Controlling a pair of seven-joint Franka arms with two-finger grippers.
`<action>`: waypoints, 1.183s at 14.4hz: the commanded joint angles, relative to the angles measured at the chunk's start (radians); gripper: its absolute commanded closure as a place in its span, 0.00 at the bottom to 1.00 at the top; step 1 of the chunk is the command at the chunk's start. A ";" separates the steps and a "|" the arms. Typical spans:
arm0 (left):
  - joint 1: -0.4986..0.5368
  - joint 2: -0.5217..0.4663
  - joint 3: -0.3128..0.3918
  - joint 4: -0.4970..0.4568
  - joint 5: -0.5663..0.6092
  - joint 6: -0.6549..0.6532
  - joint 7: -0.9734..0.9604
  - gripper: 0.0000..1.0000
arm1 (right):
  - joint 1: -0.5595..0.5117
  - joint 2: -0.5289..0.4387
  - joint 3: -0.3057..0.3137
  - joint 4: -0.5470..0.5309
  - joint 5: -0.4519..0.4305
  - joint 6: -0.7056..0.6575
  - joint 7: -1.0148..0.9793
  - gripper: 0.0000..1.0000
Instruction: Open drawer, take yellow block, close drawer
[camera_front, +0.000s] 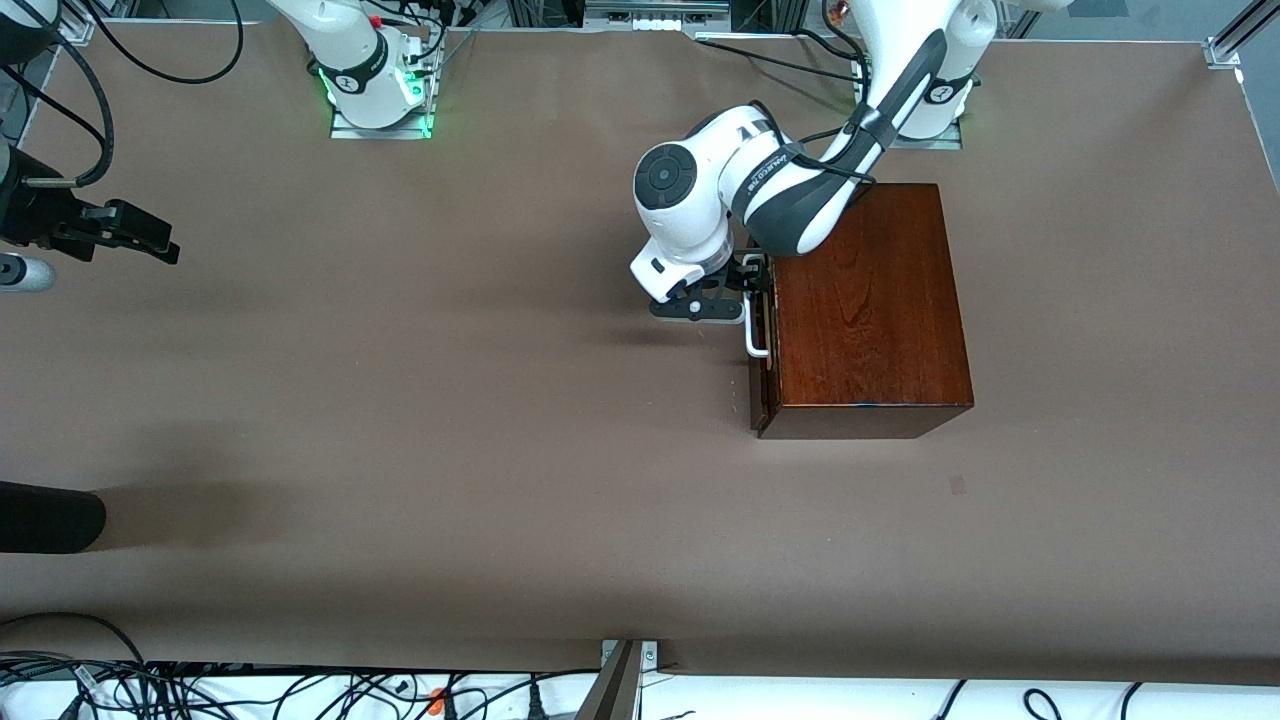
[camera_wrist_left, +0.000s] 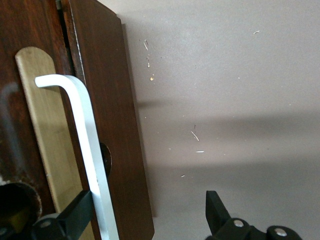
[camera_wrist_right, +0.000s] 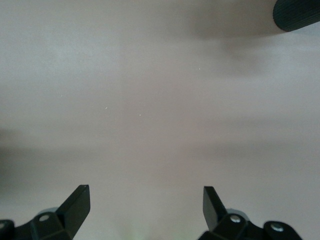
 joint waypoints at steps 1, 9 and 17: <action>-0.013 0.007 0.007 -0.004 0.030 0.029 -0.048 0.00 | -0.001 -0.006 0.000 -0.005 0.005 -0.003 0.009 0.00; -0.035 0.037 0.002 0.011 0.024 0.089 -0.072 0.00 | -0.001 -0.006 -0.001 -0.005 0.005 -0.003 0.009 0.00; -0.068 0.044 0.002 0.020 -0.027 0.182 -0.083 0.00 | -0.001 -0.006 -0.001 -0.006 0.005 -0.003 0.009 0.00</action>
